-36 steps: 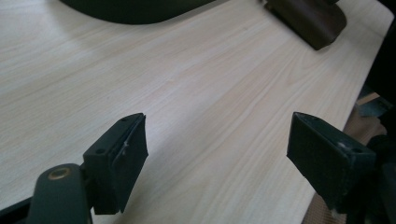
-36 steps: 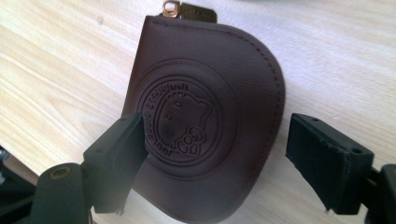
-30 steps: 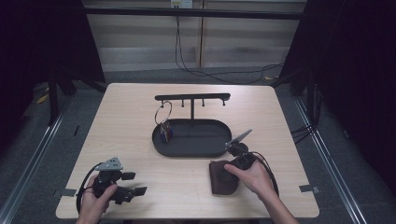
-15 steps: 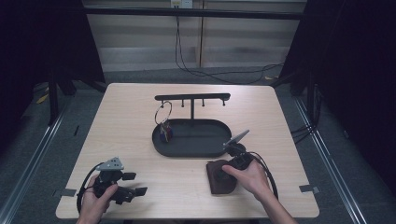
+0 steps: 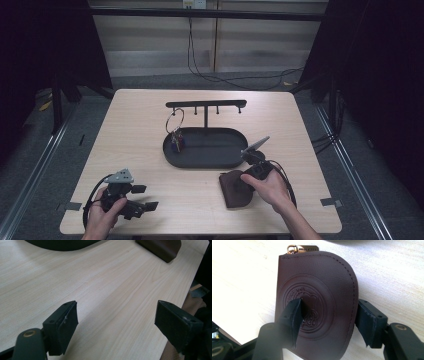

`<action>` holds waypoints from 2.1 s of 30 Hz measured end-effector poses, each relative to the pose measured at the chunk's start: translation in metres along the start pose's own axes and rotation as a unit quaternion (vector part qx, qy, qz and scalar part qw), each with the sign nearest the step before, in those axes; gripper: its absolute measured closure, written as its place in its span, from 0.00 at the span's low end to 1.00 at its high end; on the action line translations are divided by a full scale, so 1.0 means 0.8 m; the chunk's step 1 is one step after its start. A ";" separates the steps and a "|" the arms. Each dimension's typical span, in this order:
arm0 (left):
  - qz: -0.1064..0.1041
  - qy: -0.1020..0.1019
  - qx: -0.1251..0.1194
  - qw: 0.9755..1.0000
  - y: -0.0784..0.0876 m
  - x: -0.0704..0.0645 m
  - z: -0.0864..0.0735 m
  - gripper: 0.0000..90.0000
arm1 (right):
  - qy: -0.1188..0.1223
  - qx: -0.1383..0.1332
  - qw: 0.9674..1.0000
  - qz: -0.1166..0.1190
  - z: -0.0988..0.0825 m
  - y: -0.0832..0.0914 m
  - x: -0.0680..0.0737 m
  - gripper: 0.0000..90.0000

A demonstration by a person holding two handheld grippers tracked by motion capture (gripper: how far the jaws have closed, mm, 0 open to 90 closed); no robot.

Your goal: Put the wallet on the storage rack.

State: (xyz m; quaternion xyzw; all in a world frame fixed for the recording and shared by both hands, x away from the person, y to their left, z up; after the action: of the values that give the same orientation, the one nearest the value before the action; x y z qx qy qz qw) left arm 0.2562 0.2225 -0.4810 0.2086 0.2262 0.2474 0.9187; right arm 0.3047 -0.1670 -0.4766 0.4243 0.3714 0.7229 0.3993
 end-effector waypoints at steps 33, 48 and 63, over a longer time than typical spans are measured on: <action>0.005 0.001 -0.008 1.000 0.001 0.002 0.002 0.20 | 0.044 -0.003 0.999 -0.019 0.024 0.046 0.021 0.83; 0.004 0.002 -0.010 1.000 0.002 0.003 0.002 0.20 | 0.054 0.008 0.998 -0.035 0.028 0.063 0.024 0.84; 0.007 0.007 -0.016 1.000 0.003 0.003 0.003 0.21 | 0.056 0.020 0.995 -0.079 0.047 0.101 0.019 0.84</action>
State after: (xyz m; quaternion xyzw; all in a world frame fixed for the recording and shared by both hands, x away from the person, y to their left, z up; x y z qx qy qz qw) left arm 0.2584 0.2255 -0.4788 0.1943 0.2270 0.2591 0.9185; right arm 0.3125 -0.1787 -0.3875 0.3605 0.4396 0.7042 0.4253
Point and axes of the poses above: each handheld gripper's, and its own axes: y roughly backward along the jaws, z roughly out of its top, x roughly to its left, the point moved 2 cm from there along -y, roughly forward along the jaws, and after that the axes turned 13 degrees about -x, right-handed, at the moved point
